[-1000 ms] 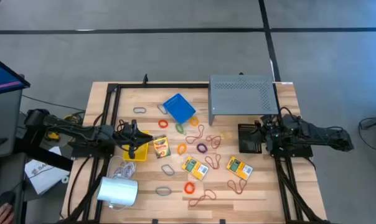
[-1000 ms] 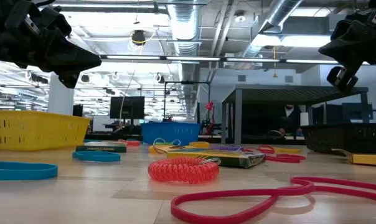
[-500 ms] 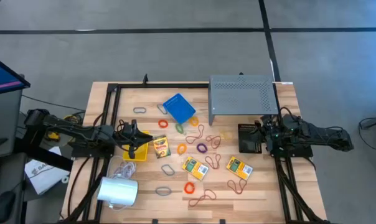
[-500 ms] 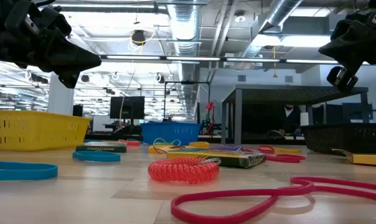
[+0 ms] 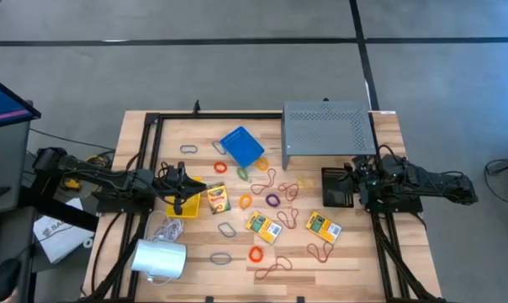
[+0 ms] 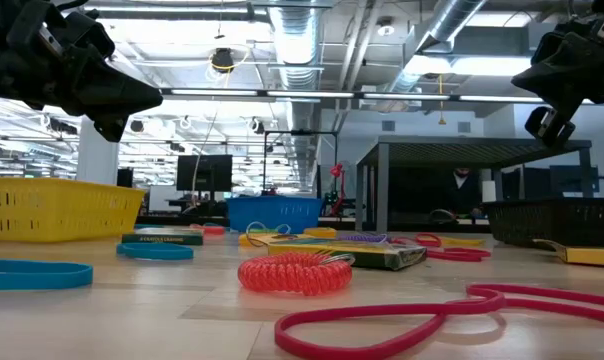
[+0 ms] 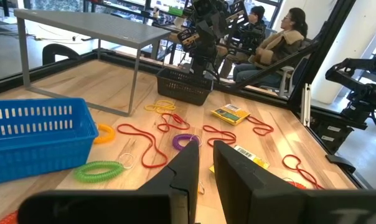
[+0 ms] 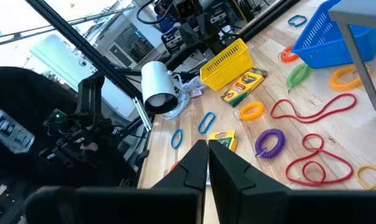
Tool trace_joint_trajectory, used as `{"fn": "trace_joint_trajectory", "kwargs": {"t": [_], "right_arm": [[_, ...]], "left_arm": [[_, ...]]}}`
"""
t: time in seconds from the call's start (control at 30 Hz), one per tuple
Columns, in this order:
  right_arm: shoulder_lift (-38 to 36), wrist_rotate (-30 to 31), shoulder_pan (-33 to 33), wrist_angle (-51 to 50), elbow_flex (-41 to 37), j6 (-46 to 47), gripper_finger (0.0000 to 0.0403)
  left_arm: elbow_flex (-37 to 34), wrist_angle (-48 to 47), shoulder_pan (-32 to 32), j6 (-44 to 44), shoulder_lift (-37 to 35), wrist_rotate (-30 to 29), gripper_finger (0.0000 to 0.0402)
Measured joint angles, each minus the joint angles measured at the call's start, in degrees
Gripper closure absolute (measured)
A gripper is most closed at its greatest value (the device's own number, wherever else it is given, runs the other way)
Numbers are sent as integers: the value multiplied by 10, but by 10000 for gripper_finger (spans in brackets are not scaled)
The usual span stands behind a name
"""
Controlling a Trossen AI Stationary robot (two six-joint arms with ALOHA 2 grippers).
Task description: Pick & Place Office Desk Supplies
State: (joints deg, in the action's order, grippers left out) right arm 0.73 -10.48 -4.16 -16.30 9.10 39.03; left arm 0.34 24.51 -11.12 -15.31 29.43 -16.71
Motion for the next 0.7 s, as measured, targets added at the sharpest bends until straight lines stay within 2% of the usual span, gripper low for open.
{"fn": "trace_joint_trajectory", "kwargs": {"t": [0.17,0.43,0.6,0.7], "right_arm": [[0,0,0,0,0,0,390],[0,0,0,0,0,0,390],[0,0,0,0,0,0,390],[0,0,0,0,0,0,390]], "left_arm": [[0,2,0,0,0,-1,358],[0,146,0,4,18,-21,358],[0,198,0,-3,35,-40,358],[0,202,0,-36,34,-47,358]]}}
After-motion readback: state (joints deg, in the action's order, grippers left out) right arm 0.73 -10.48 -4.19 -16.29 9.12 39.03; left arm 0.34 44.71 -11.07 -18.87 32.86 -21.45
